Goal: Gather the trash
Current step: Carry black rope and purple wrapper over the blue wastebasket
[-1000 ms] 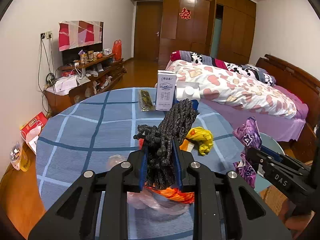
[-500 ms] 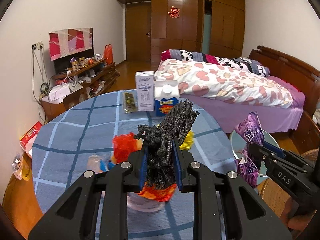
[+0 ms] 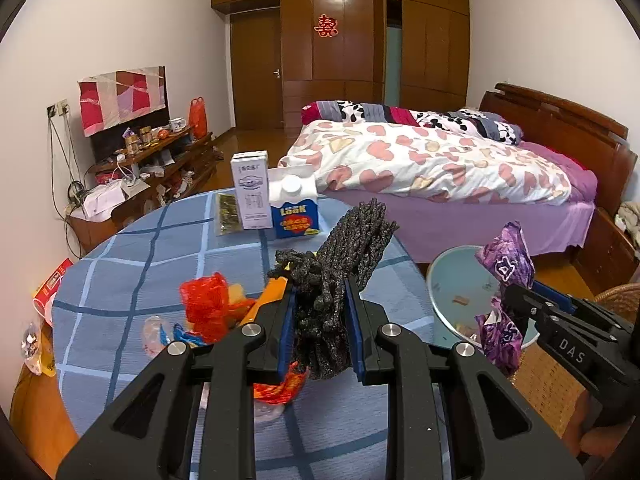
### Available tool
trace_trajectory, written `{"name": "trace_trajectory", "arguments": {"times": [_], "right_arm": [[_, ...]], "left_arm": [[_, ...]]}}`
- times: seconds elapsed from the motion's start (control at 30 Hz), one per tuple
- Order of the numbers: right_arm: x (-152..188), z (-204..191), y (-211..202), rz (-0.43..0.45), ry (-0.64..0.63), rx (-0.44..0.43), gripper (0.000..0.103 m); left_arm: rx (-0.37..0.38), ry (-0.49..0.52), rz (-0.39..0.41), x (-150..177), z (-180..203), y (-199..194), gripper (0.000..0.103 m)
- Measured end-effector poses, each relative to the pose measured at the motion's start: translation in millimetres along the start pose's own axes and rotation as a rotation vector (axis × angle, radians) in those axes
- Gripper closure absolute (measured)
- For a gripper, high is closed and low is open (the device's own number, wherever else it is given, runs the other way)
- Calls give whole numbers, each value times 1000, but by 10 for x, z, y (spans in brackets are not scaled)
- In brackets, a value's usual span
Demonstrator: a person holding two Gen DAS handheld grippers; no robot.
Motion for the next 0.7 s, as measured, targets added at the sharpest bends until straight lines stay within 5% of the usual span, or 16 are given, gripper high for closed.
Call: {"name": "trace_trajectory", "arguments": {"times": [0.7], "right_arm": [[-69, 743, -23, 17, 107, 121, 73]], "left_arm": [[73, 95, -6, -98, 739, 204, 81]]}}
Point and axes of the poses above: each gripper's, at about its wrist camera, not at the fingertips, and y roughly the way its jaws point, z to its right, x to its underside, the point moved 9 cm from there along y, roughly the way its jaws point, and after that the axes turned 8 degrees about x, right-handed, at the moved point
